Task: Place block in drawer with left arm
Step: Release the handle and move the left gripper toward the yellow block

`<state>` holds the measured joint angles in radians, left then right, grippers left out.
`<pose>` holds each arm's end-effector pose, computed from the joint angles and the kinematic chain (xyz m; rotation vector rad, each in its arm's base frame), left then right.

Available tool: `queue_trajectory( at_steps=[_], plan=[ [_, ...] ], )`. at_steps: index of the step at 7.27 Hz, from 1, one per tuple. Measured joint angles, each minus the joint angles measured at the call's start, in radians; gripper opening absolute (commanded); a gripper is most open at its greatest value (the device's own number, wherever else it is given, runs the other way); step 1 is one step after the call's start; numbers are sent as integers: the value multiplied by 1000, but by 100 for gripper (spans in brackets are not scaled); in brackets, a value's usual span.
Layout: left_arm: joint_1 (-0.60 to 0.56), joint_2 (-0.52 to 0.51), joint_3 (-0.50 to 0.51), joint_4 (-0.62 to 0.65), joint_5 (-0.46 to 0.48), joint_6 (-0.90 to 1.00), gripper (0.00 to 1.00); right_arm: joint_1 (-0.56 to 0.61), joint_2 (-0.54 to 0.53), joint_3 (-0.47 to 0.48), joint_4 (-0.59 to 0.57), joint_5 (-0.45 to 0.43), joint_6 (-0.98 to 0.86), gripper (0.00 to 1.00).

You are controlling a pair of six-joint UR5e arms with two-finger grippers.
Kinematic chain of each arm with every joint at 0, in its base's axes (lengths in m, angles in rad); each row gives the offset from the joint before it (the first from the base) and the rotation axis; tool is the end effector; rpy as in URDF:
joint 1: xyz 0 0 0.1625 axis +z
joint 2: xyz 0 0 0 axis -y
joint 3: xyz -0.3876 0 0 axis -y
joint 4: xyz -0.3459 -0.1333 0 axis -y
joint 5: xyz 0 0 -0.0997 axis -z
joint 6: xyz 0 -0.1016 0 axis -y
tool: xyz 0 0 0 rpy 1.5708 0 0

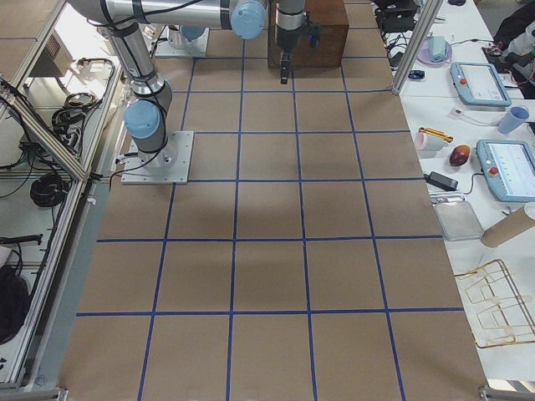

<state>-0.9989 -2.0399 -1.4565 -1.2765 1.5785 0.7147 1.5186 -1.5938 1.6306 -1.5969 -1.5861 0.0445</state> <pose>0.2095 -0.5703 0.2806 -0.2223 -3.1024 -0.0825 0.1089 -0.4416 0.4346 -0.1510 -3.1226 -0.0168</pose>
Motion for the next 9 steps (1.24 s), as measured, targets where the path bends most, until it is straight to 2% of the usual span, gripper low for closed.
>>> queue_trajectory(
  at_steps=[9],
  plan=[
    [2, 49, 15, -41, 0, 0, 100, 0, 0, 0, 0, 0, 0, 100]
  ],
)
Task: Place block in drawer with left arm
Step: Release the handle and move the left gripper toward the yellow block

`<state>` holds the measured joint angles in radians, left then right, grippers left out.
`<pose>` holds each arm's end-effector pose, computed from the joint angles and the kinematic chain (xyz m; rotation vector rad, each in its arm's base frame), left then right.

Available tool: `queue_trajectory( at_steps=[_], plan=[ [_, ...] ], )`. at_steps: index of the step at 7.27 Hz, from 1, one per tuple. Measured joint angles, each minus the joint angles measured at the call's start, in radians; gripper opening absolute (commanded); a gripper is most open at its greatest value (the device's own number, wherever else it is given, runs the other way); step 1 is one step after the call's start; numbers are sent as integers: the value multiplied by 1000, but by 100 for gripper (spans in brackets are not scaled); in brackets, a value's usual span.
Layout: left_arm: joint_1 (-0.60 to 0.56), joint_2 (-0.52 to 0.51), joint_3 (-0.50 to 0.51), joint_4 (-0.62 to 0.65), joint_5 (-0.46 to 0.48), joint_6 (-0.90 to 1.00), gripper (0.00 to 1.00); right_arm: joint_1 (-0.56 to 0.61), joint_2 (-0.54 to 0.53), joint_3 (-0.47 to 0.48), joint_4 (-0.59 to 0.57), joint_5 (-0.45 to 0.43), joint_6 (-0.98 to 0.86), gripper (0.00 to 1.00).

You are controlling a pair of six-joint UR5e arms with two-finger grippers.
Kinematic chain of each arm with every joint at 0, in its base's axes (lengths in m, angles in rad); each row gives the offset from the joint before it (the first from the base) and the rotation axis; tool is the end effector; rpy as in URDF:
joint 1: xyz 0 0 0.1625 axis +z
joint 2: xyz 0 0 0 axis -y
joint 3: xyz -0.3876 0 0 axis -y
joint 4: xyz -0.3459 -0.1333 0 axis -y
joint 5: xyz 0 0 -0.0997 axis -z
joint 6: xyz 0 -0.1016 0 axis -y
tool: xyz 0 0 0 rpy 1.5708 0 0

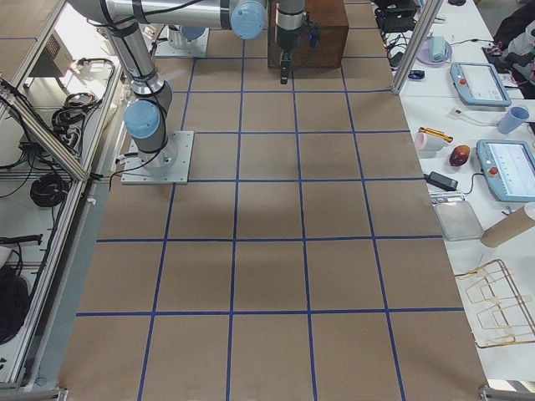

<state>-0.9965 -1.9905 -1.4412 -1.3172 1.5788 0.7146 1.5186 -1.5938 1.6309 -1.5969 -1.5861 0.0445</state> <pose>0.2067 -0.5634 0.3123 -0.2193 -3.1179 -0.0531 0.1089 -0.4416 0.4345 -0.1510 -3.1226 -0.0173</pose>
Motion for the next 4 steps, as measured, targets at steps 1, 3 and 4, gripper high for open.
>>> queue_trajectory(
  at_steps=[1, 3, 4],
  plan=[
    [4, 3, 29, -37, 3, 0, 100, 0, 0, 0, 0, 0, 0, 100],
    [40, -6, 107, -91, 12, 36, 100, 0, 0, 0, 0, 0, 0, 100],
    [59, -19, 125, -77, 13, 73, 100, 0, 0, 0, 0, 0, 0, 100]
  ],
)
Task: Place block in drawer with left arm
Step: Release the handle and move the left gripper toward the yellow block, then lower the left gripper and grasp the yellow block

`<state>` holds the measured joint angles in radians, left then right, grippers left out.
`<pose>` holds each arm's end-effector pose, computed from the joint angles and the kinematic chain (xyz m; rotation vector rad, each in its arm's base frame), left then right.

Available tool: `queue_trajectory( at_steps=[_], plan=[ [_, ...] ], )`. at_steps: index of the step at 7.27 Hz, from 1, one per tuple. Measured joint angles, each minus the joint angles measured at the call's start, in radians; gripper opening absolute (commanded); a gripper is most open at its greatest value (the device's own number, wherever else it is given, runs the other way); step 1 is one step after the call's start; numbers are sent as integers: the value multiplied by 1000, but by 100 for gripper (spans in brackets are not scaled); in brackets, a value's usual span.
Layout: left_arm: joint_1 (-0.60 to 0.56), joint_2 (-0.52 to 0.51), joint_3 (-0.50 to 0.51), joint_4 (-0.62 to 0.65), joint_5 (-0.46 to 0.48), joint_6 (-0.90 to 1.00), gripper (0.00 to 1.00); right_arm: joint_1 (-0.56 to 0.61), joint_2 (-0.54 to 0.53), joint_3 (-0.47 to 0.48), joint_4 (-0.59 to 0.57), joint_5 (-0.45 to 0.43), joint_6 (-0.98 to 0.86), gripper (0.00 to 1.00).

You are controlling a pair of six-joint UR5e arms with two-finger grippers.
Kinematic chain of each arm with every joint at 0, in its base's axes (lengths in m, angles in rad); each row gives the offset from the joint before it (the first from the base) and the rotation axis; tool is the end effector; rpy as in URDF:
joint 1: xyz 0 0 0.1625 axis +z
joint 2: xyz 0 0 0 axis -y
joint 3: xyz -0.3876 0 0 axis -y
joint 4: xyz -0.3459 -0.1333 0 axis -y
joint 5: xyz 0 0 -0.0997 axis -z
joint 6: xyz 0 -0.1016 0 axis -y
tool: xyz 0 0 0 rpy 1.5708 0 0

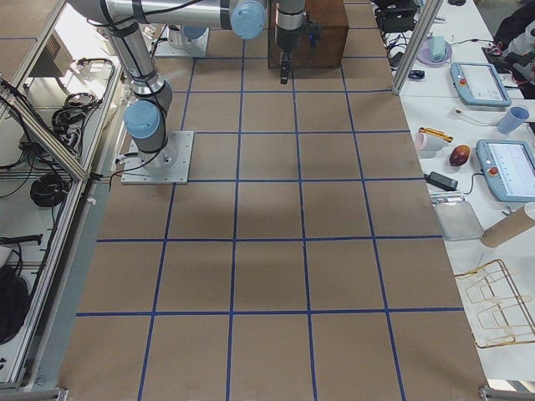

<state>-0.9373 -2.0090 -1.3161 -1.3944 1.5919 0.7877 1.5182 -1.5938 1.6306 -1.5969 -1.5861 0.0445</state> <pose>0.2516 -0.5641 0.3481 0.2412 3.1208 0.0300 0.1087 -0.4417 0.4346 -0.1516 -3.1226 -0.0168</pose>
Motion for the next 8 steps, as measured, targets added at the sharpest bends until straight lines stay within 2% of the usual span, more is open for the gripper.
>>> queue_trajectory(
  at_steps=[3, 6, 8],
  plan=[
    [30, -50, 4, 138, -1, 14, 100, 0, 0, 0, 0, 0, 0, 100],
    [71, -116, 14, 200, -78, 12, 100, 0, 0, 0, 0, 0, 0, 100],
    [92, -162, 29, 294, -84, 43, 100, 0, 0, 0, 0, 0, 0, 100]
  ],
)
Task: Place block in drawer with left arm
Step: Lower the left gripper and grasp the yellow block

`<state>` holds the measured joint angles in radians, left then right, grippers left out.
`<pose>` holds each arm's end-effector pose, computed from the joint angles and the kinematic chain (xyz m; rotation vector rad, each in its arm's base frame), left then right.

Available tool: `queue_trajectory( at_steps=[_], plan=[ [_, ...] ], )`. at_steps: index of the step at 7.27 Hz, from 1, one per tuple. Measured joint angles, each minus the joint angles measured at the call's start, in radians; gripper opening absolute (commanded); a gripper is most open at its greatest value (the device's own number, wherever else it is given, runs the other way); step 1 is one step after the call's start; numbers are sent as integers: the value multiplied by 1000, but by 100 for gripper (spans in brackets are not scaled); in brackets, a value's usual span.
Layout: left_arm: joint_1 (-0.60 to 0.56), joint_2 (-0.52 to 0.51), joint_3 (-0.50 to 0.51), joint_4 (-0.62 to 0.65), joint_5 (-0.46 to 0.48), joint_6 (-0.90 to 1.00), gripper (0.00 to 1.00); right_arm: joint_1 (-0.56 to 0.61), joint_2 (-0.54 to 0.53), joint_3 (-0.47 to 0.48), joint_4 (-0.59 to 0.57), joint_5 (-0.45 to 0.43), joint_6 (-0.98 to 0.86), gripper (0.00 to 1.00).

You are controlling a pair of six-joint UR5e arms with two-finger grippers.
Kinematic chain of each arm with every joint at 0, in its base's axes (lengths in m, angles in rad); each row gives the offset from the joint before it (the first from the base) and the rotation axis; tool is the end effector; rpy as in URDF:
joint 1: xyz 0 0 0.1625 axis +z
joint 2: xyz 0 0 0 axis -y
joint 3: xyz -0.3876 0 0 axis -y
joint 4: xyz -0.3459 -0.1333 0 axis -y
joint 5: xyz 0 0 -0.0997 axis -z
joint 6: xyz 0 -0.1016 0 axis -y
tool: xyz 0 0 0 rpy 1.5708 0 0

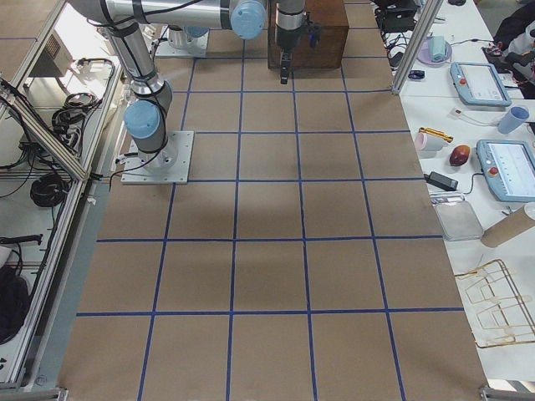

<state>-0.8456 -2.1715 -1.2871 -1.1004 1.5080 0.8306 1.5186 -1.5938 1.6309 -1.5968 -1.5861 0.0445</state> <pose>0.3344 -0.5879 0.2894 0.1691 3.0650 -0.2357 0.1089 -0.4416 0.4345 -0.1510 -3.1226 -0.0174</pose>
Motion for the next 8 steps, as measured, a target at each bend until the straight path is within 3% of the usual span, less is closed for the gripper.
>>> queue_trajectory(
  at_steps=[8],
  plan=[
    [32, -268, 298, 50, -56, 238, 100, 0, 0, 0, 0, 0, 0, 100]
  ],
)
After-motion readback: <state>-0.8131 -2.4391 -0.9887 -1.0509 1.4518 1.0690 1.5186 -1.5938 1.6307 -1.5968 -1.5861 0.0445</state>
